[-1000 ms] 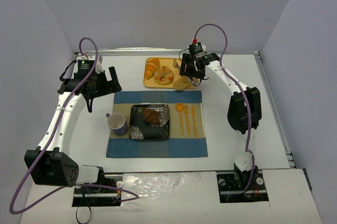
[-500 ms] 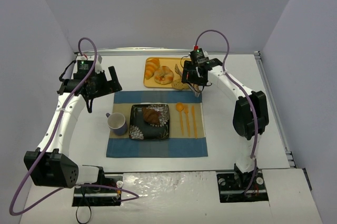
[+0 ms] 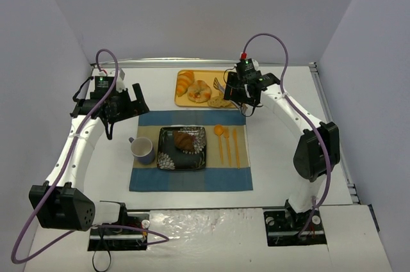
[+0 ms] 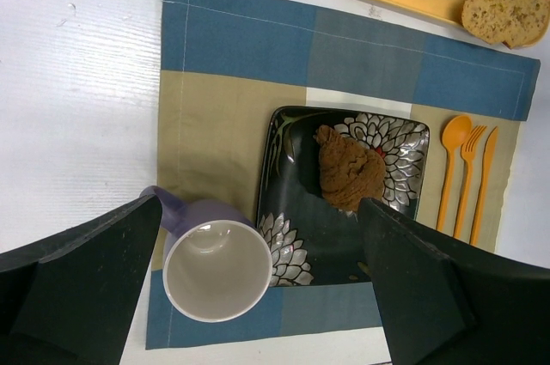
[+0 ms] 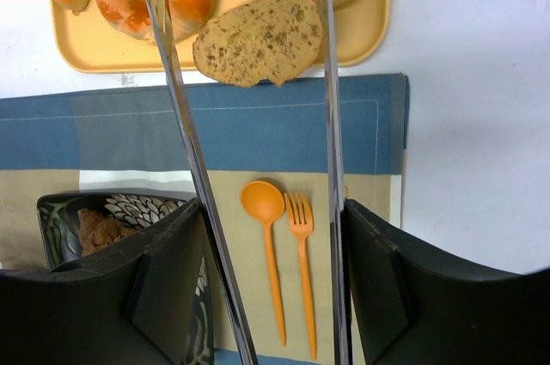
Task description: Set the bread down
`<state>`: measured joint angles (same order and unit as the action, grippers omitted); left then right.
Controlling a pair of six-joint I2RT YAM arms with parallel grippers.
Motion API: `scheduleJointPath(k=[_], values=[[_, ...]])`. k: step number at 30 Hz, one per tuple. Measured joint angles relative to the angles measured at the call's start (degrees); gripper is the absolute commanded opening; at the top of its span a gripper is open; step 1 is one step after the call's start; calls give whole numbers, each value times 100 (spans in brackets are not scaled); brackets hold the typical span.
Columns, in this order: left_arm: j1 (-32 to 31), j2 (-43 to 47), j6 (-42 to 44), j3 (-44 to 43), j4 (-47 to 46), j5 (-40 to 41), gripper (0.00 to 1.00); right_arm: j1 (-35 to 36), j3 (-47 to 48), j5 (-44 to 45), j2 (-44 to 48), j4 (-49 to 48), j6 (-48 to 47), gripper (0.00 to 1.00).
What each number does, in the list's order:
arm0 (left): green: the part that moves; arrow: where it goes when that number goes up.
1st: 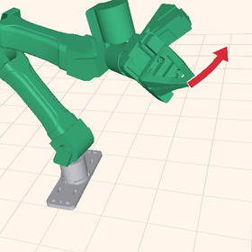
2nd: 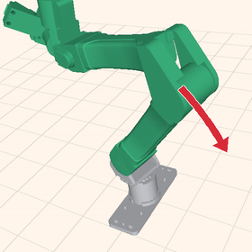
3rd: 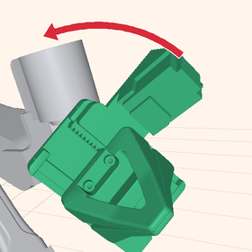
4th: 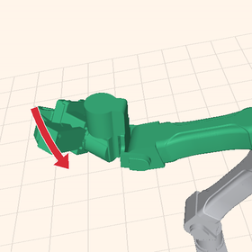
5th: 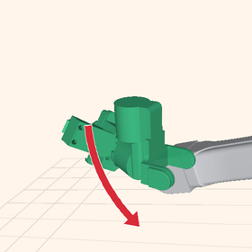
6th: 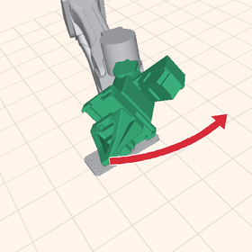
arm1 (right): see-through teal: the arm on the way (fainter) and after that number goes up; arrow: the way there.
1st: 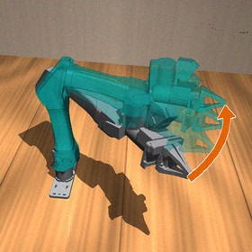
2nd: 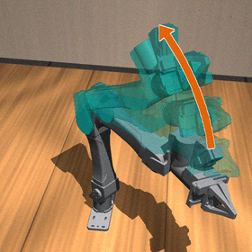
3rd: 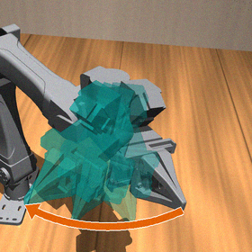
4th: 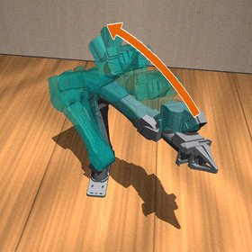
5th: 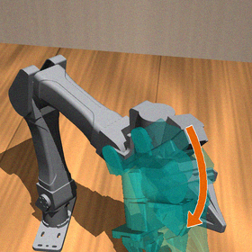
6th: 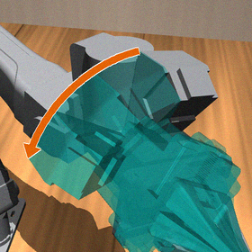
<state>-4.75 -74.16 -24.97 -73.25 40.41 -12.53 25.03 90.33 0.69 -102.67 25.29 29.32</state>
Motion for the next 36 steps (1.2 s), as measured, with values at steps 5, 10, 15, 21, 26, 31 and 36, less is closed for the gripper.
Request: scheduleJointPath(k=[5, 10, 15, 21, 26, 31, 36], values=[[0, 43, 0, 0, 1, -12, 97, 21, -222, 59, 51, 7, 89, 48], [0, 47, 0, 0, 0, -12, 97, 26, -418, 90, 111, 29, 148, 49], [0, 47, 0, 0, -1, -14, 97, 58, -682, 146, 329, 29, 238, 50], [0, 47, 0, 0, -3, -23, 97, 58, -881, 183, 655, 65, 288, 50], [0, 47, -2, 0, -3, -57, 97, 73, -974, 190, 691, 67, 348, 50], [0, 47, -2, 0, -3, -60, 97, 91, -999, 210, 691, 69, 369, 49], [0, 47, 0, 0, -3, -60, 97, 91, -1002, 214, 659, 66, 373, 49]])
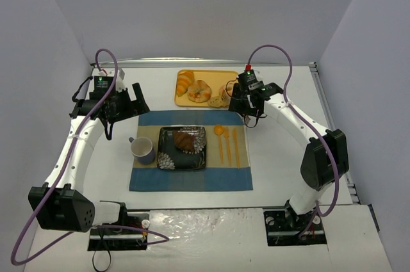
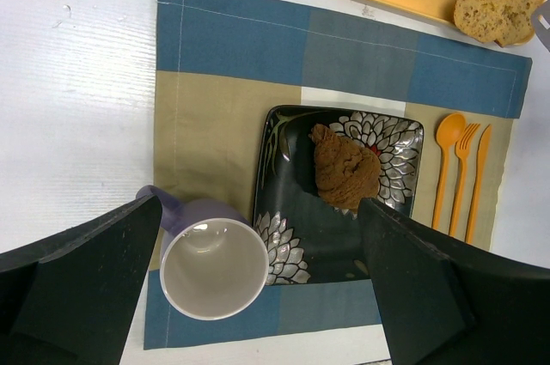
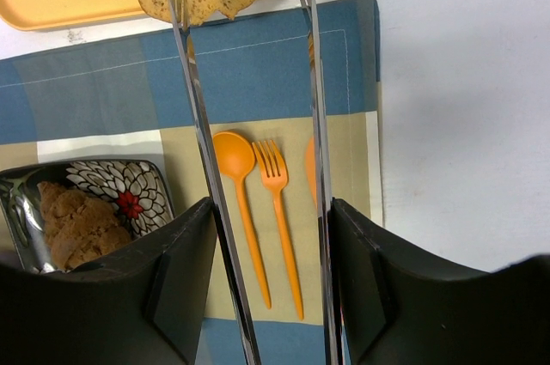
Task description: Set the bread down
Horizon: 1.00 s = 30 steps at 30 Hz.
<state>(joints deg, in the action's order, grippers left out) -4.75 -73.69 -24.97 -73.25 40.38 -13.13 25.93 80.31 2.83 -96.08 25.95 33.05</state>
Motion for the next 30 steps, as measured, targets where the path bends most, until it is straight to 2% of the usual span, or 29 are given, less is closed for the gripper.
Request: scheduleJointPath(k=[9, 20, 26, 30], values=[[0, 0, 2, 0, 1, 2, 97, 0, -91, -2, -149, -43, 64, 48], [0, 0, 9, 96, -2, 7, 97, 0, -118, -41, -453, -301, 88, 33], [0, 0, 24, 96, -2, 11, 97, 7, -118, -104, -506, -415, 103, 0], [0, 0, 26, 96, -2, 11, 97, 11, -130, -114, -506, -443, 106, 0]])
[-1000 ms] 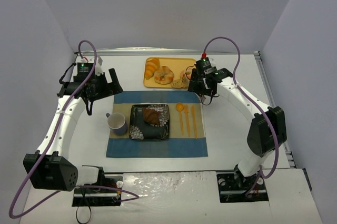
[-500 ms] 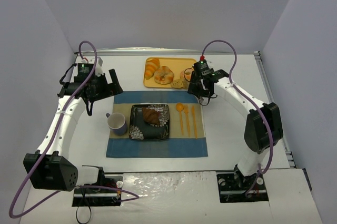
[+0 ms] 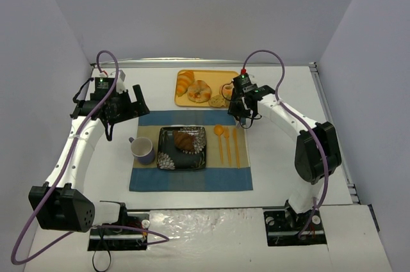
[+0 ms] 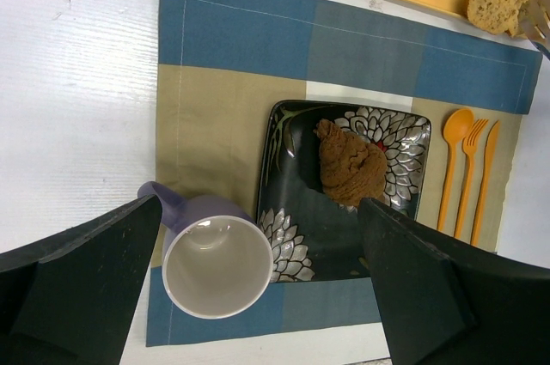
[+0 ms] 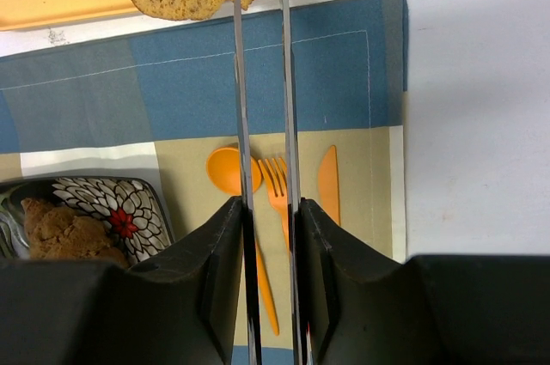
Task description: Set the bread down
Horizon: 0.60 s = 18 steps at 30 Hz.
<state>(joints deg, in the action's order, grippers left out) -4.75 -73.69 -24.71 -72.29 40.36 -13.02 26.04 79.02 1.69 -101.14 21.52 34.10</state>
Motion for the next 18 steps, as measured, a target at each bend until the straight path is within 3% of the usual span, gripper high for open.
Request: scheduleJointPath(k=[7, 18], values=[[0, 0, 2, 60, -16, 0, 97, 27, -169, -62, 222, -32, -27, 0], [0, 0, 2, 170, -39, 2, 97, 139, -154, -318, 1449, 3, -113, 0]])
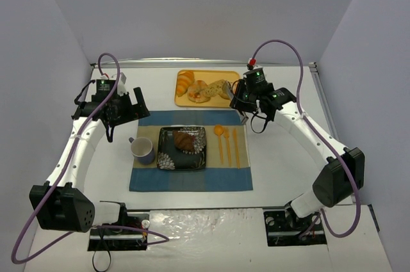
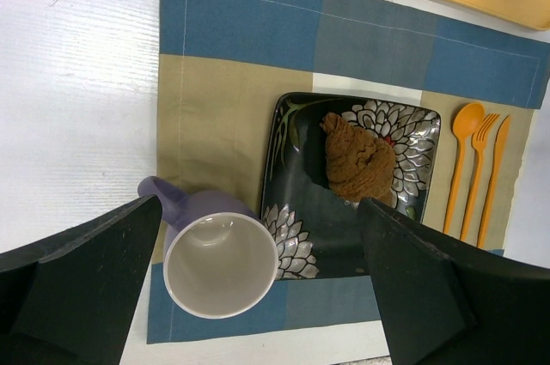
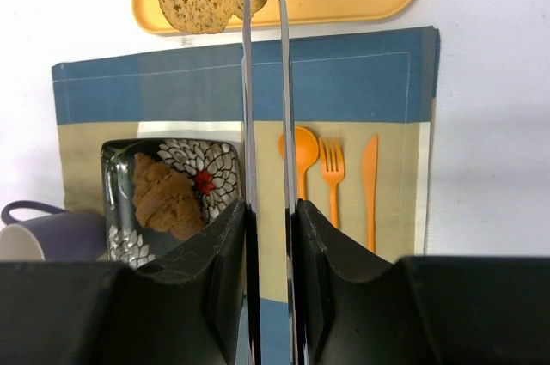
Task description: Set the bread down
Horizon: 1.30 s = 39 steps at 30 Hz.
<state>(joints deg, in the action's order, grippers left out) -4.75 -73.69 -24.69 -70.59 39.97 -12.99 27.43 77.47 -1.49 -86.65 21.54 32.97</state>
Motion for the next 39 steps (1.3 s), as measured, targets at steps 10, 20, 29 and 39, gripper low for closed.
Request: scheduleJointPath(k=[10, 20, 29, 39], values=[[0, 0, 0, 0, 0, 2, 97, 509, -240, -163, 114, 101, -40, 0], [0, 0, 0, 0, 2, 42, 97, 991, -983, -292, 686, 459, -153, 0], [0, -2, -2, 0, 0, 39, 97, 1130, -1297, -358, 1402, 677, -151, 0], [0, -2, 0, 0, 2, 42, 97, 1745, -1616, -490, 1489, 782, -128, 0]])
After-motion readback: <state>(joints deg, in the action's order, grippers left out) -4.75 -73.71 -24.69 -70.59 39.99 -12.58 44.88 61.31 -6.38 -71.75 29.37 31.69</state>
